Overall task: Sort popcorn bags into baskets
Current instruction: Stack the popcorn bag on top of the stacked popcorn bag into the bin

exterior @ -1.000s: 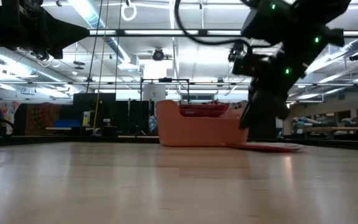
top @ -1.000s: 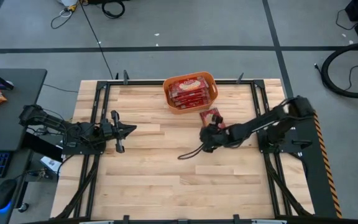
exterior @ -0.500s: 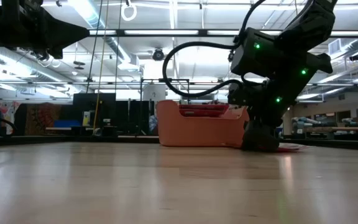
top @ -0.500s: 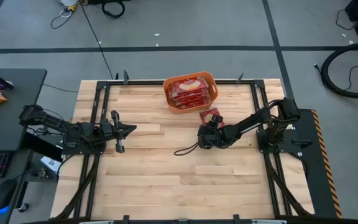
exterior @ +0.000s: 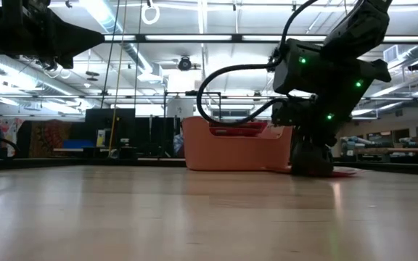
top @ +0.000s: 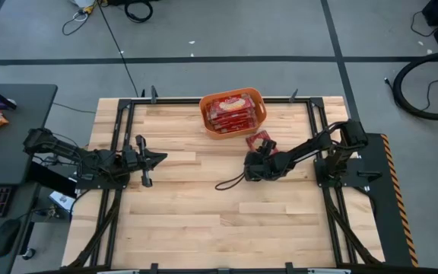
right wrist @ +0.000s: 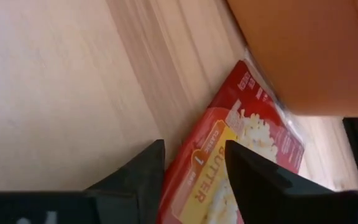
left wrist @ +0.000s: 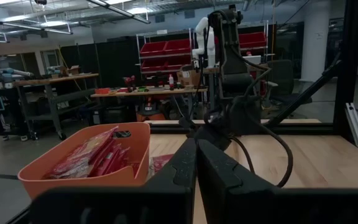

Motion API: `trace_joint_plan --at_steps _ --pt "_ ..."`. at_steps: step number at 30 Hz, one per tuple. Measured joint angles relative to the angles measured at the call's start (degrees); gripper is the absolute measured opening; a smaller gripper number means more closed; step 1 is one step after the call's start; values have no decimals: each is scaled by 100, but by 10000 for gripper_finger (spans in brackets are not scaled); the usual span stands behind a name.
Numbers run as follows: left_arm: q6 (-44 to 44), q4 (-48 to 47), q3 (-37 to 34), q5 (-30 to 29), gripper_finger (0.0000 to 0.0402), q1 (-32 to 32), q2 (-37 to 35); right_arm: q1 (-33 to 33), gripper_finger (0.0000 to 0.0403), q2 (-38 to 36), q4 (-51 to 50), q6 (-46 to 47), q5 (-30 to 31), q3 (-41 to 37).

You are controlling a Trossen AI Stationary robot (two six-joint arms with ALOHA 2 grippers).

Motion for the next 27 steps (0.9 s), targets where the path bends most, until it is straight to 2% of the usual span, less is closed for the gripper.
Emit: trace_joint_plan --at_steps 6,12,20,27 --pt "0 -2 0 0 18 0 1 -131 147 -65 -420 636 -561 15" --pt "-4 -4 0 0 18 0 2 -158 106 -137 -1021 893 -752 15" --pt "-4 -2 0 0 18 -2 2 -167 10 -511 -1692 823 -1212 -46" --pt "-7 -2 0 1 18 -1 2 -51 5 -1021 -1968 779 -1307 -64"
